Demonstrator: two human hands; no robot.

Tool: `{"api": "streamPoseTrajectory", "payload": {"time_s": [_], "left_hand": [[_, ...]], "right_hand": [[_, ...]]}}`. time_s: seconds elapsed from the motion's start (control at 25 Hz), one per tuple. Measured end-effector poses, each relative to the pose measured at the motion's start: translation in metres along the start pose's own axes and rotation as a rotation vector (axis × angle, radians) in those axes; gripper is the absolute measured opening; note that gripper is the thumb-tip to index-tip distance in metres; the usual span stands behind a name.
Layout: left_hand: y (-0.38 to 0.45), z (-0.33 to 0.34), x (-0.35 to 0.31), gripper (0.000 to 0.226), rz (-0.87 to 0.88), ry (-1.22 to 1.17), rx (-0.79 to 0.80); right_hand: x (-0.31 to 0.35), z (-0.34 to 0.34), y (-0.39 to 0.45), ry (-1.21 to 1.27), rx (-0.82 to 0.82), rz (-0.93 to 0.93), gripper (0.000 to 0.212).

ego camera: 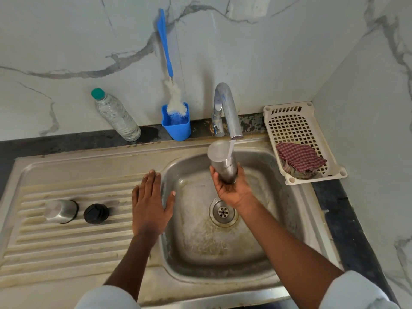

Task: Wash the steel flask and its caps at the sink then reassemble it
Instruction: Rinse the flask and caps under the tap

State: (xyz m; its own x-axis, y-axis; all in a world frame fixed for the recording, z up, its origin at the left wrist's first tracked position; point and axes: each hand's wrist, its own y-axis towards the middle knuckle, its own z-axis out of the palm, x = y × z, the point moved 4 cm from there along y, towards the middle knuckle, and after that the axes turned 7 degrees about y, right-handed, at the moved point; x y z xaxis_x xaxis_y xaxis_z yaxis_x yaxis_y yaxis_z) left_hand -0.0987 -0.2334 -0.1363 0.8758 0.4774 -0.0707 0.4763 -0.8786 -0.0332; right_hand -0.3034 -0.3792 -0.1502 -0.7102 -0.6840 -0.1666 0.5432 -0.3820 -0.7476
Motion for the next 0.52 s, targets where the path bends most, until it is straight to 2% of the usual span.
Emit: {"api": "streamPoseTrajectory", "payload": {"time_s": [0.12,0.32,0.52], "left_hand": [[0.0,0.0,0.0,0.077,-0.006,-0.001,0.012],[-0.001,0.001,0.001,0.077,-0.001,-0.012,0.017],[-0.001,-0.001,0.001,0.079,-0.001,-0.015,0.021]], "right_hand": [[-0.002,-0.004,-0.006,-0.093,-0.013,-0.034,0.076],[0.002,0.011,-0.011,0.147,0.01,-0.004,0.072],[0.007,0.0,-0.024,0.04,-0.011,-0.018,0.061]]}}
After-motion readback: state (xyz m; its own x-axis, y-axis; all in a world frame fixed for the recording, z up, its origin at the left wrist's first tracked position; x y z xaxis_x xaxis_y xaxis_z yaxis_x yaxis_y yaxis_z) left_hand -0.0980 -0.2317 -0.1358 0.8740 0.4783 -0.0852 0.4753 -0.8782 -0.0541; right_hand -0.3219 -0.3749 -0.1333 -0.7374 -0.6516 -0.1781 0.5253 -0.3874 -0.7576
